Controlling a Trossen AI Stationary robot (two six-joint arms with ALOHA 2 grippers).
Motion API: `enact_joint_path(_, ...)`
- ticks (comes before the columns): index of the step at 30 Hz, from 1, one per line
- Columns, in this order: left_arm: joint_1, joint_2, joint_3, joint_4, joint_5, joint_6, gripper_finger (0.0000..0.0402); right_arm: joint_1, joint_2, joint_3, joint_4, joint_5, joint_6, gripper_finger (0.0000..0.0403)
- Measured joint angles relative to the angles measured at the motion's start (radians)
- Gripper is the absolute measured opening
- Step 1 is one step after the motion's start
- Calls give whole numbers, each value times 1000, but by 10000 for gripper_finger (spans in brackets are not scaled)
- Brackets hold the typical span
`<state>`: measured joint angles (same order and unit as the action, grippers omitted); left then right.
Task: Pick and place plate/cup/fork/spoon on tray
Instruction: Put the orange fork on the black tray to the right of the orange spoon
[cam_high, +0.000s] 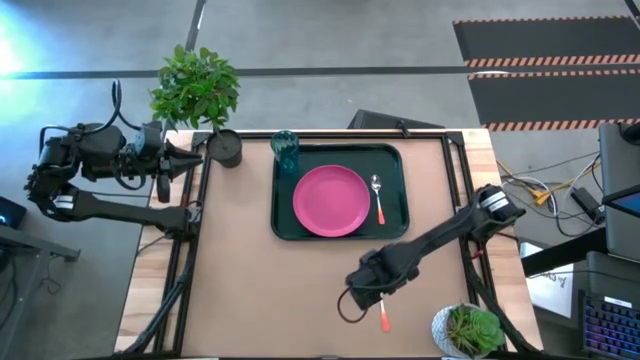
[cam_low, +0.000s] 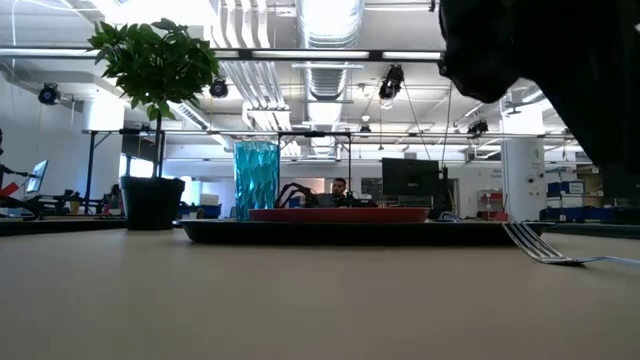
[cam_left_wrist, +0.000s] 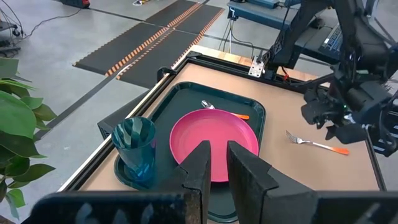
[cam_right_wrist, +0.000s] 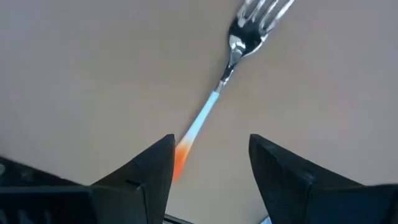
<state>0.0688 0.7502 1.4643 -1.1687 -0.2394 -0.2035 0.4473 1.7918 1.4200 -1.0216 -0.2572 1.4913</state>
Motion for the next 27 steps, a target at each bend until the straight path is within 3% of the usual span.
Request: enact_joint_path(27,0,-7,0,-29,4,1,34,0,73,-69,146,22,70,196)
